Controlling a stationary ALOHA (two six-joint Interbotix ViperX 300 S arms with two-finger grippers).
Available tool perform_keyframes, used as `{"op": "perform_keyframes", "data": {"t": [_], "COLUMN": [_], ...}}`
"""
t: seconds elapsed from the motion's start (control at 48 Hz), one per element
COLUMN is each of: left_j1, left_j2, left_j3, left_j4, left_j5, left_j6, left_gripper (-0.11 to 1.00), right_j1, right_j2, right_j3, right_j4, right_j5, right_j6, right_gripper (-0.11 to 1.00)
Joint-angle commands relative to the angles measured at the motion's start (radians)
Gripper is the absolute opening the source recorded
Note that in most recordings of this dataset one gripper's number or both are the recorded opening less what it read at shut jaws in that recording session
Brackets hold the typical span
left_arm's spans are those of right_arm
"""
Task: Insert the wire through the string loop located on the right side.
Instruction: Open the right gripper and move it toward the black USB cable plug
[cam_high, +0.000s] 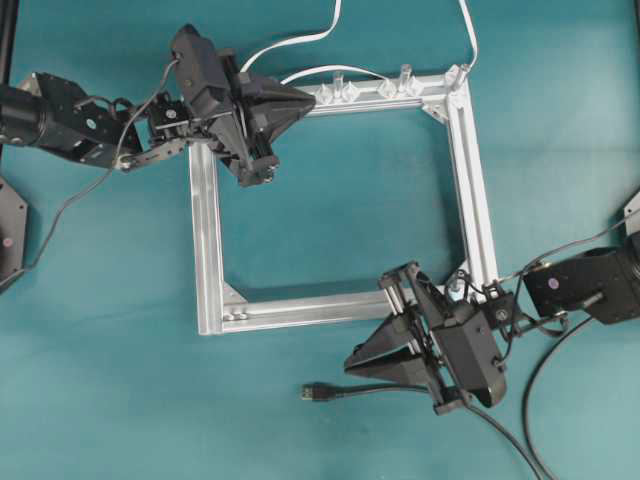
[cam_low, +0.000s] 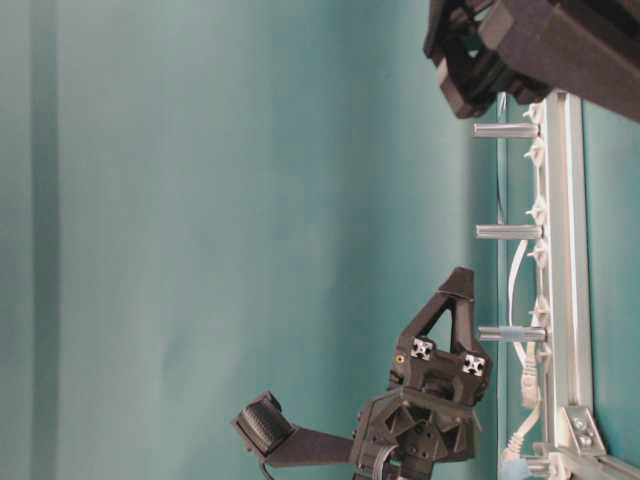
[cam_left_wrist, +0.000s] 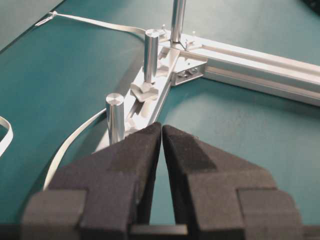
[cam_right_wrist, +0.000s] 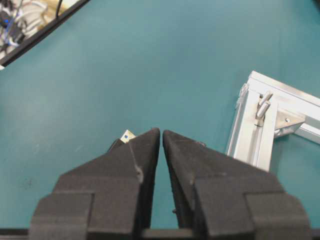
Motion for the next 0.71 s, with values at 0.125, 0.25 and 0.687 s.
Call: {"op": "perform_keyframes", "data": {"t": [0.125,0.25,0.687], "left_j1": [-0.012,-0.011,-0.009], "left_j2": [-0.057,-0.077,-0.121], "left_j3": [-0.005,0.0,0.008], "left_j4": [0.069,0.057,0.049], "left_j5": [0.092,0.12,0.127], "left_j6": [0.063,0.063,-0.011], "left_gripper": [0.0,0.0,0.0], "right_j1": [-0.002,-0.002,0.003], "right_j2": [-0.009,-0.009,-0.012], "right_j3": [-0.009,-0.009,-0.023], "right_j4": [0.034,0.046,0.132], "right_j5": [0.003,0.003,0.035], "right_j6": [0.009,0.009,0.021], "right_gripper": [0.06,0.01,0.02]}}
